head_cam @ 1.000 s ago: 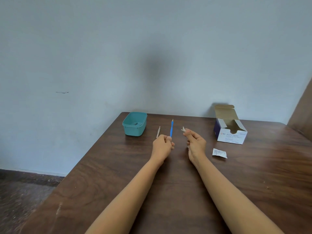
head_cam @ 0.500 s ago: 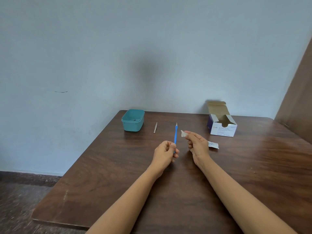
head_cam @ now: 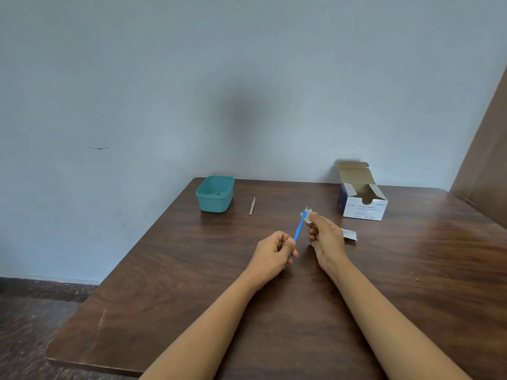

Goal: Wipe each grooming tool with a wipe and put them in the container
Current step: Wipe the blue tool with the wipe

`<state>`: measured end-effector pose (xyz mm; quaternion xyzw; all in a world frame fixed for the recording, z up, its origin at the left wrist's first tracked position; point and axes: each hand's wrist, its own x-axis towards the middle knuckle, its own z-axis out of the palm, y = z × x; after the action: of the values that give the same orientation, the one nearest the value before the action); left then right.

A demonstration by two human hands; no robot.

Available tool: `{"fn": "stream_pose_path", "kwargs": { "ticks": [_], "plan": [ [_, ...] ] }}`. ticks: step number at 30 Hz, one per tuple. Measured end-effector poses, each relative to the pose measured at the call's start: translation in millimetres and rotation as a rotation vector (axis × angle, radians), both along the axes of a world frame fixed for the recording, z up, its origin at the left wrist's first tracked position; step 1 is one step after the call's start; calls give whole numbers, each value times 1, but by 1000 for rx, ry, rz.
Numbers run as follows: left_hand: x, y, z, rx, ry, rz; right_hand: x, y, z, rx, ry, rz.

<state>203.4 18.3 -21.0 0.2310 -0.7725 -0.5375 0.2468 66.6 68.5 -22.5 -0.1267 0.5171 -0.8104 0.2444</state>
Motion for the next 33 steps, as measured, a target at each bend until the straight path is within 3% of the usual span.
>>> {"fn": "stream_pose_path", "kwargs": {
  "ticks": [5,11,17,22,33],
  "plan": [
    [1,-2,1,-11,-29,-20,-3,10,3,120,59,32],
    [2,-4,2,-11,-51,-24,1,21,19,54,-30,72],
    [1,-4,0,-28,-36,2,2,24,20,-65,-155,250],
    [2,-3,-1,-131,-33,8,-2,27,15,-63,-122,347],
    [-1,-3,-9,-346,1,122,0,26,12,-59,-80,347]
  ]
}}
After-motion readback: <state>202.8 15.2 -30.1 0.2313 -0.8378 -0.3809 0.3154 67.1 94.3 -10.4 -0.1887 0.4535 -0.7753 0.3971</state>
